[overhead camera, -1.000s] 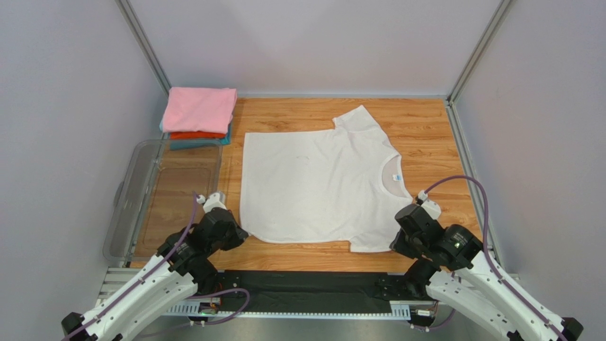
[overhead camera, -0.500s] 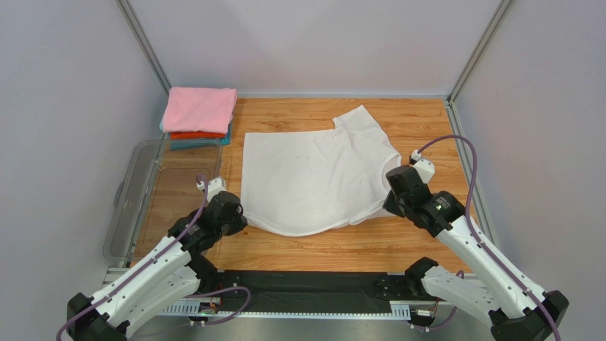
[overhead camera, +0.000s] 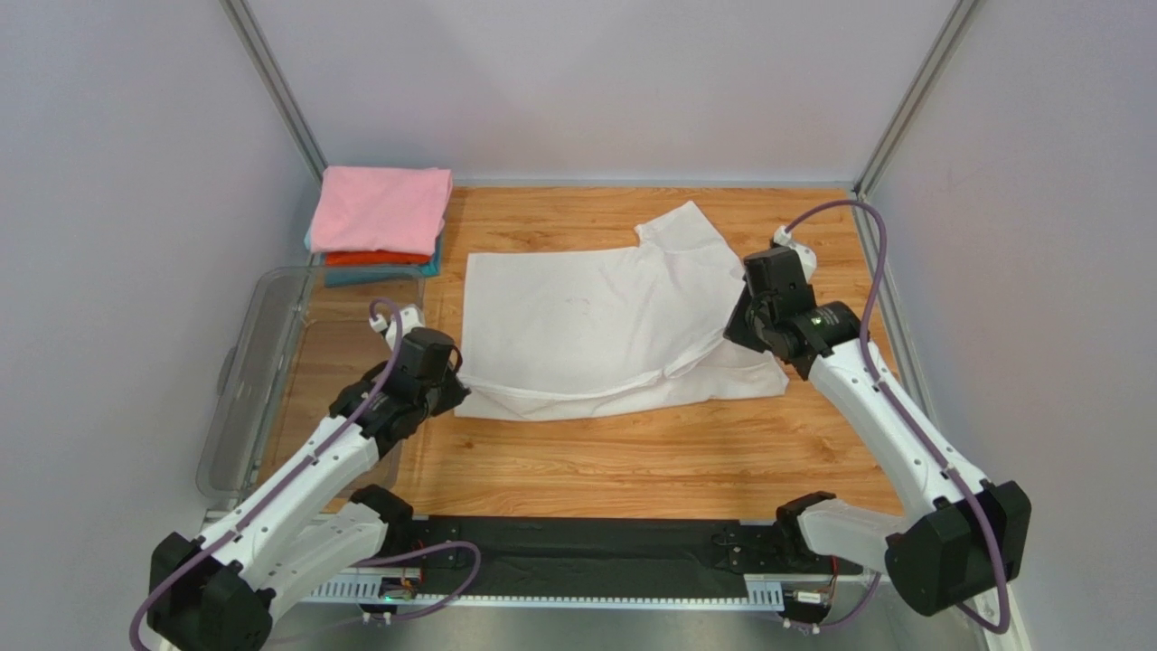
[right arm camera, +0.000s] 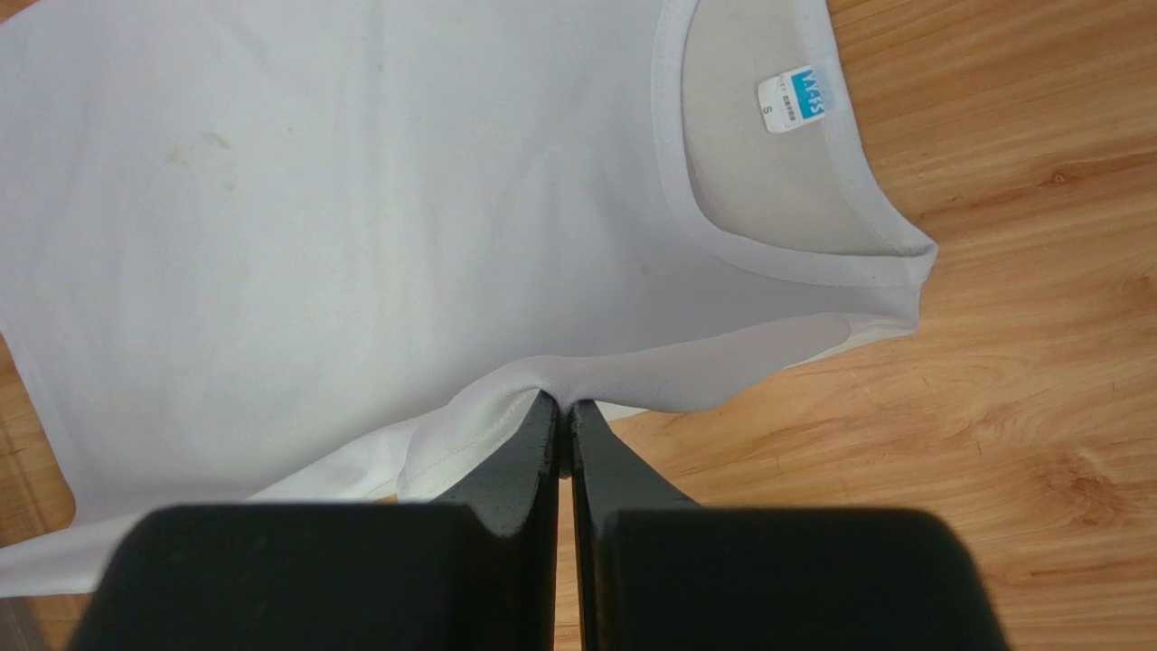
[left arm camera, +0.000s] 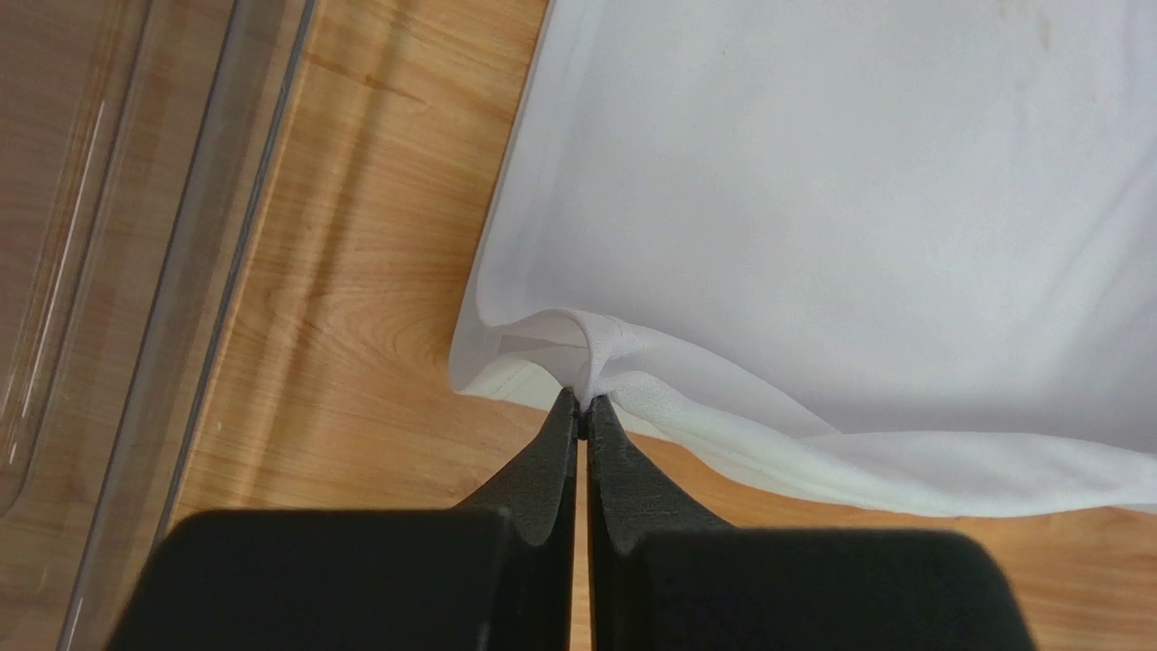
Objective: Fold and stack the t-shirts
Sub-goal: Fold the tshirt
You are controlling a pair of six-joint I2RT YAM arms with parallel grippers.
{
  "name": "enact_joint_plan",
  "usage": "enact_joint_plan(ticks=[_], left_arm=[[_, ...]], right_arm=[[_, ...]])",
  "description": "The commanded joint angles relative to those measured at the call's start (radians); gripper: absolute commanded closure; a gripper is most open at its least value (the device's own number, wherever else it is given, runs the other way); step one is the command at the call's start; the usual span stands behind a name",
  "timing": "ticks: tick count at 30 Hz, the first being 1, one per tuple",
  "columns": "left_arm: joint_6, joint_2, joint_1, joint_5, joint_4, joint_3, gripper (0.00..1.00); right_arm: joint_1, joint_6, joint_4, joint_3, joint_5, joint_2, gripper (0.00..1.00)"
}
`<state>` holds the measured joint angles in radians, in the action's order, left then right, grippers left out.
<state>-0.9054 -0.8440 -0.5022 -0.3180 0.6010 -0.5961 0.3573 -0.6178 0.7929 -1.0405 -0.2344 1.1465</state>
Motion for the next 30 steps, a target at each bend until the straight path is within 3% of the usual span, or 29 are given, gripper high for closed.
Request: enact_joint_plan(ticks=[1,9,30], left_arm=[[0.060,-0.062,0.040,0.017,-0.064,-0.056,1.00],[0.106,-0.199,0.137,0.080,-0.145,-0.090,1.00],[0.146,-0.469,0.182,0.043,-0.233,-0.174,1.00]], right_arm=[[-0.023,0.070,-0.067,-0.081,0.038,0.056,1.00],[-0.103,0.102,-0.104,-0.164,0.099,0.211,1.00],[-0.192,0.187,-0.179,-0.357,0.219,0.607,1.00]])
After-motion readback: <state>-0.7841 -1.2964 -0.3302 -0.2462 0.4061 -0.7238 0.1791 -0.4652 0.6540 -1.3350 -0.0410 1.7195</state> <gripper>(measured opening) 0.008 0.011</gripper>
